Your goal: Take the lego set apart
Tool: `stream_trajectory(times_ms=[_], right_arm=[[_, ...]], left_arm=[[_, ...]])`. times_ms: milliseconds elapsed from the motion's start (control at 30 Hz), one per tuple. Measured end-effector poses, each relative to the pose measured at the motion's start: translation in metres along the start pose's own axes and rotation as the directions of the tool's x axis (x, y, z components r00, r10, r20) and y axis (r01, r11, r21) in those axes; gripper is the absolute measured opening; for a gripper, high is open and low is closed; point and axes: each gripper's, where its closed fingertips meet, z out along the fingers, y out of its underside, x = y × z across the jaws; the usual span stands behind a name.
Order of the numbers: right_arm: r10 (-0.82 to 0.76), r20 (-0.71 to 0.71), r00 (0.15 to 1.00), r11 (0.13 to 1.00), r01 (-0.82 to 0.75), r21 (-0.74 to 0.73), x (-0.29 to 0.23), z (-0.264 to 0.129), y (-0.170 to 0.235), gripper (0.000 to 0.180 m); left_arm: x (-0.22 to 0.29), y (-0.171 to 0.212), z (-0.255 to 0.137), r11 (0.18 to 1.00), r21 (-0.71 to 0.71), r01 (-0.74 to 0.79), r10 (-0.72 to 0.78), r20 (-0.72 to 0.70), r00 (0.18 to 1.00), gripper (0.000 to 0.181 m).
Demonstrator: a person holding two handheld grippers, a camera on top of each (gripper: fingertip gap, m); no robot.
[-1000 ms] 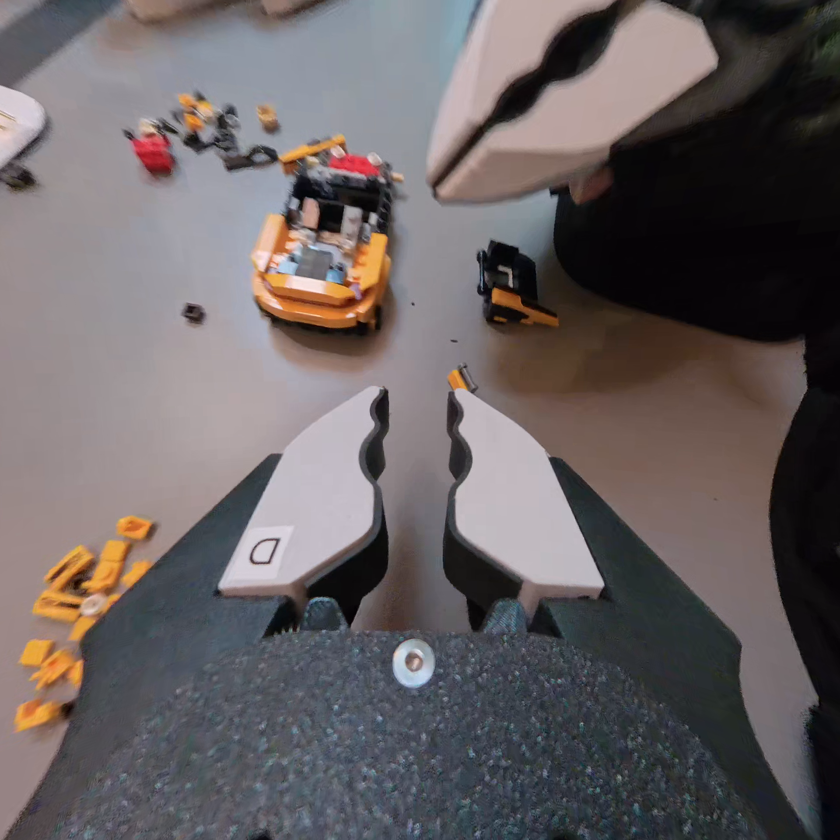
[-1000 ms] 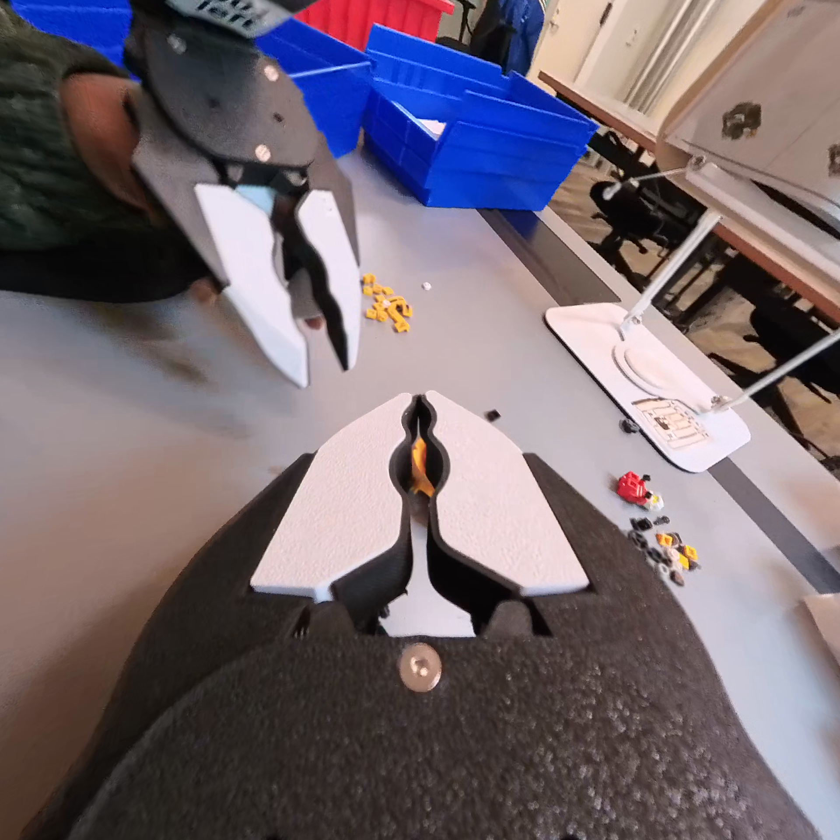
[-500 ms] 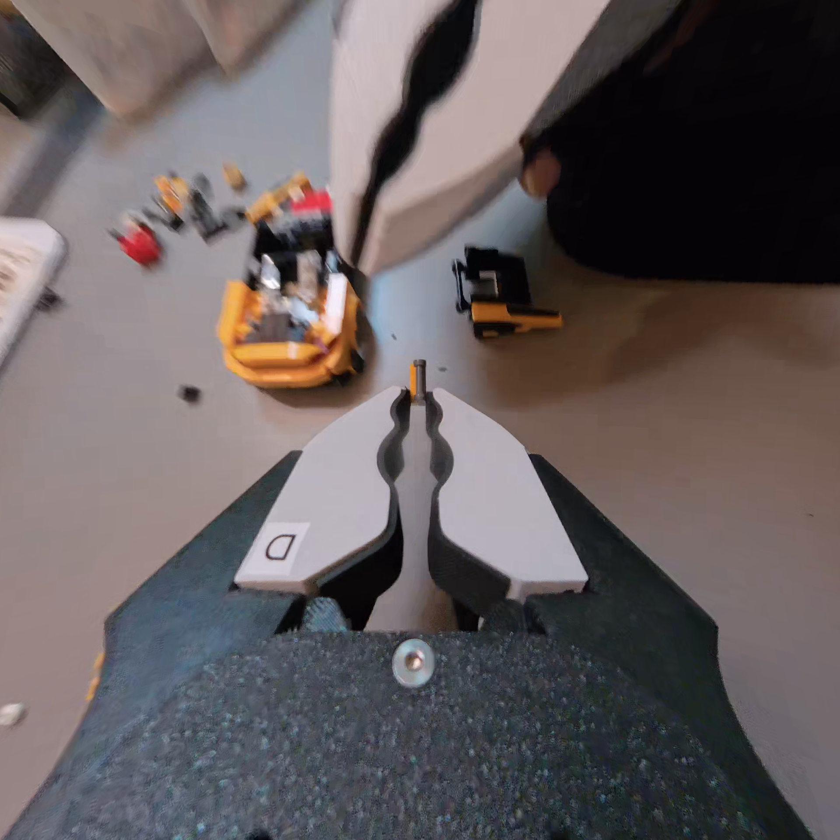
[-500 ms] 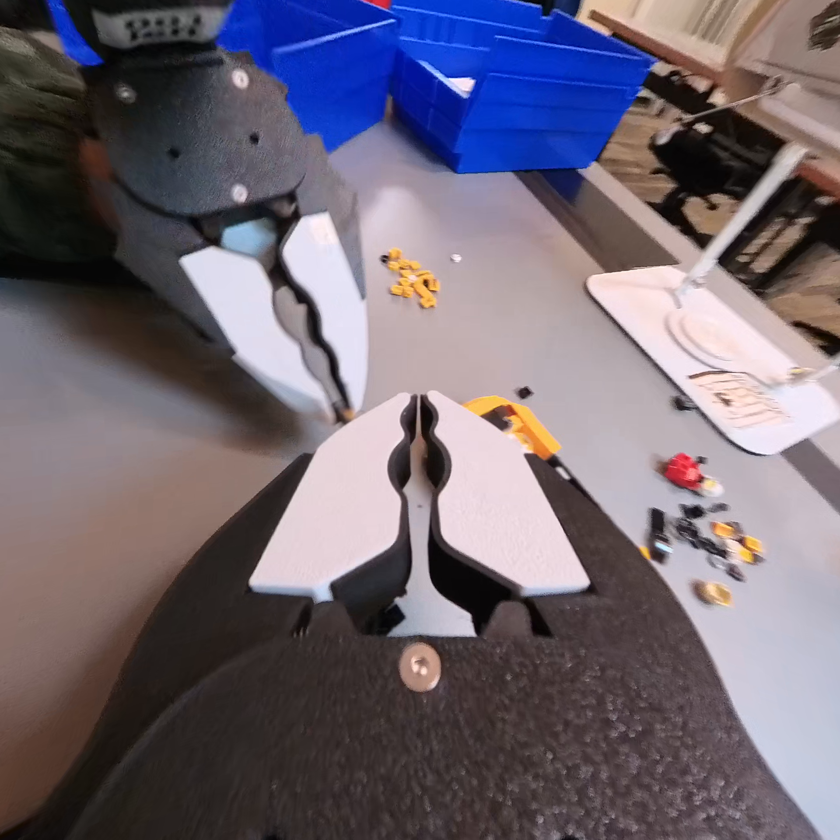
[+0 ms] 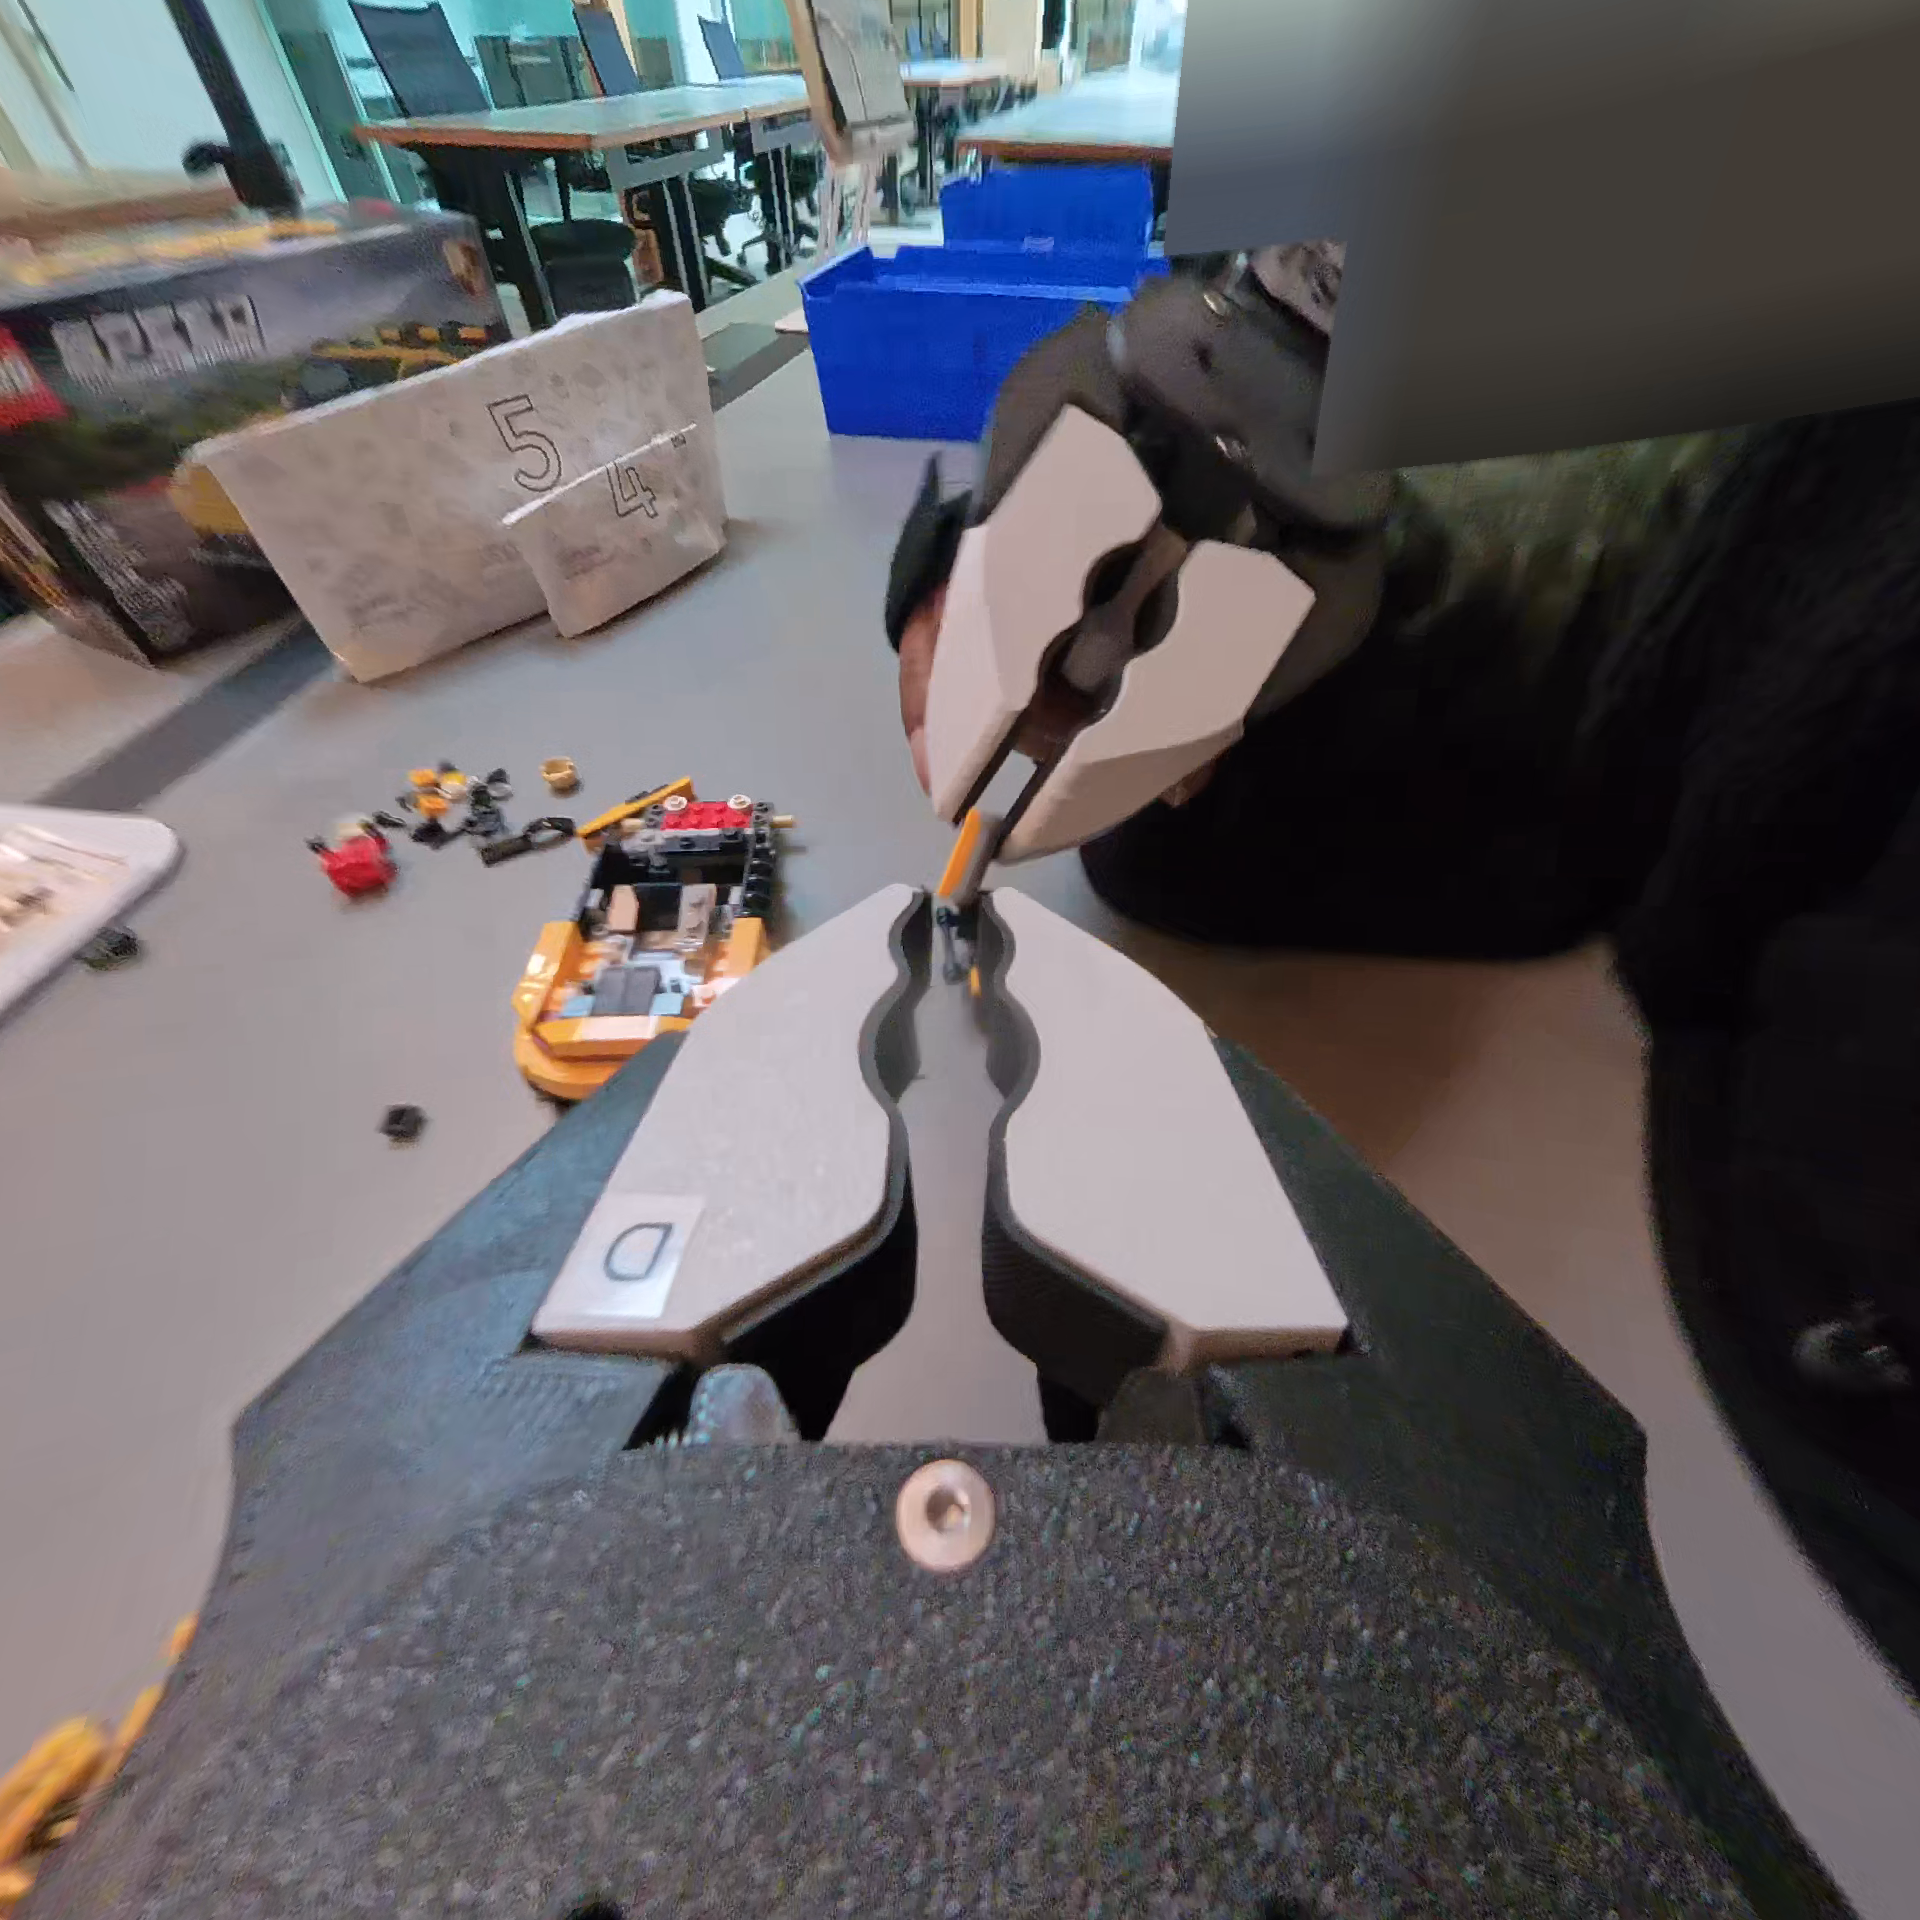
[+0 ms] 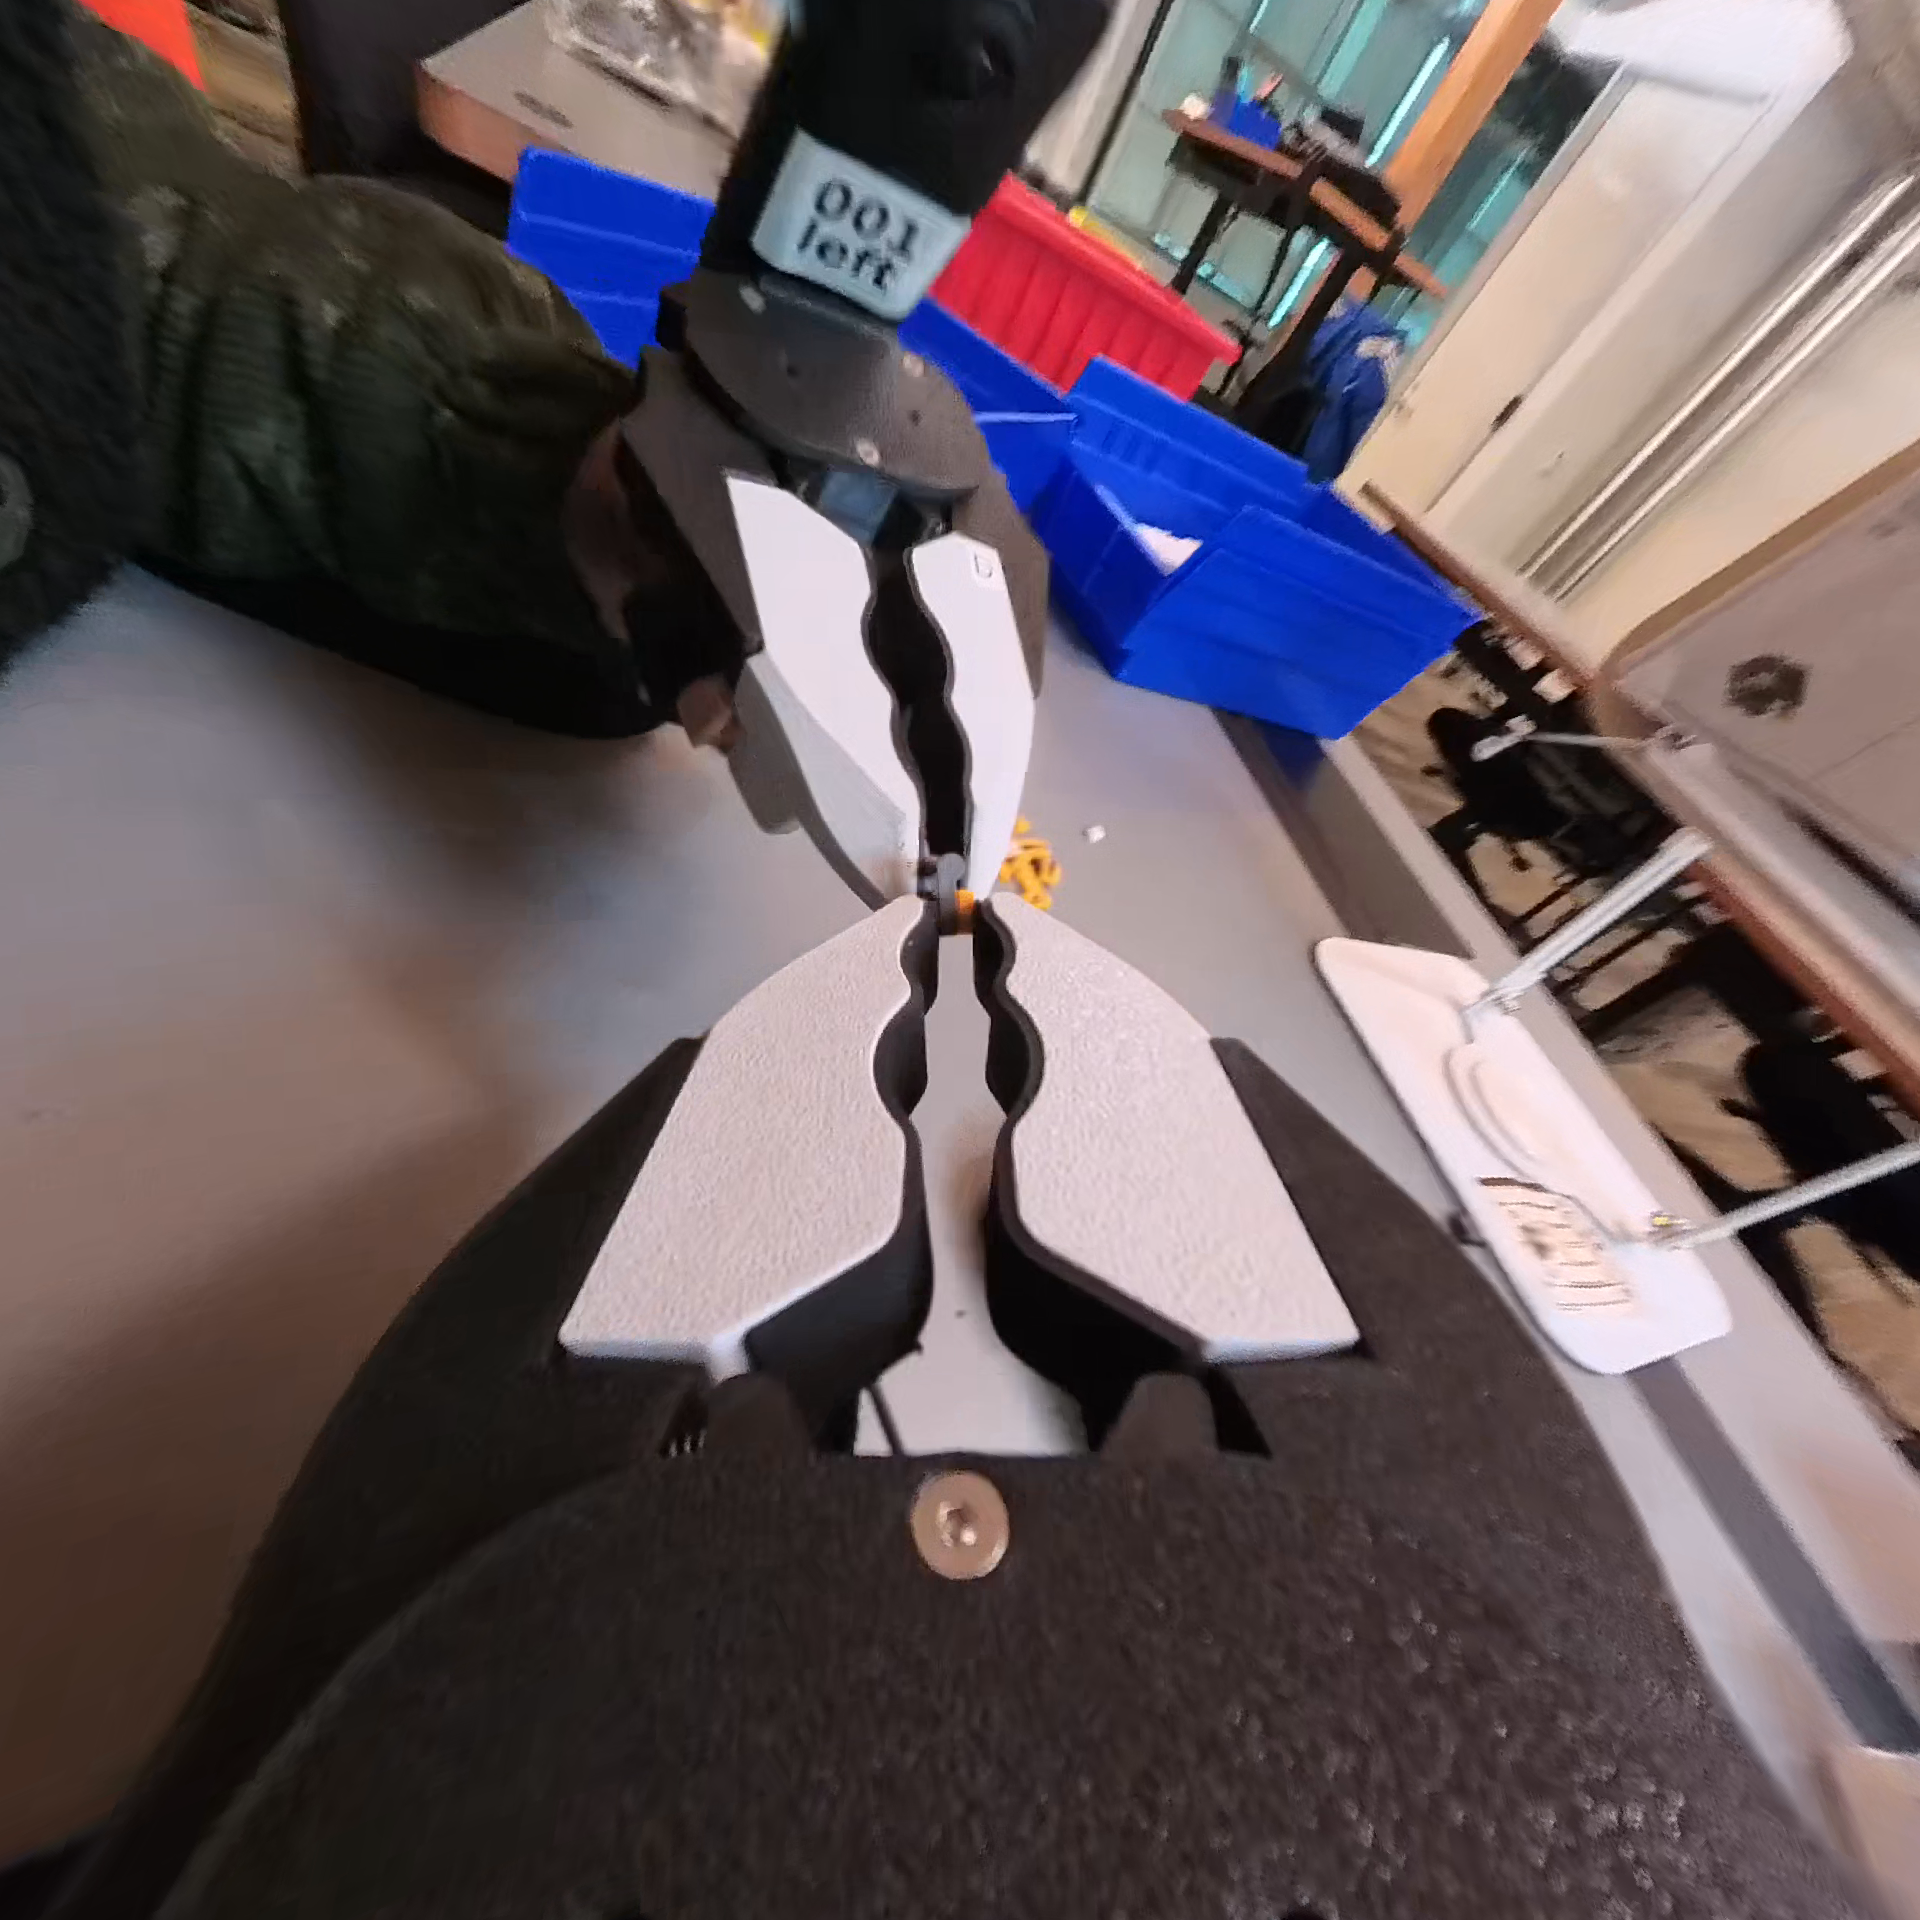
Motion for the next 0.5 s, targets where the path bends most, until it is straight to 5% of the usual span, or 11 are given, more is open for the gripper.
stream_trajectory(times_ms=[133, 267, 367, 500], right_arm=[[-0.219, -0.207, 0.954, 0.976, 0.218, -0.026, 0.02, -0.008, -0.008, 0.005], [-0.456, -0.307, 0.835, 0.89, 0.437, -0.131, 0.023, -0.007, -0.008, 0.005], [-0.565, -0.307, 0.765, 0.825, 0.525, -0.21, 0.023, -0.003, -0.003, 0.005], [-0.633, -0.303, 0.713, 0.774, 0.575, -0.264, 0.023, 0.001, 0.002, 0.005]], left_arm=[[-0.009, -0.013, -0.005, 0.903, 0.101, 0.418, -0.402, -0.15, 0.903, 0.018], [-0.012, -0.019, -0.002, 0.609, 0.089, 0.788, -0.722, -0.351, 0.597, 0.016], [-0.012, -0.021, 0.0, 0.417, 0.05, 0.908, -0.797, -0.461, 0.391, 0.015], [-0.015, -0.022, 0.0, 0.297, 0.028, 0.955, -0.816, -0.512, 0.269, 0.012]])
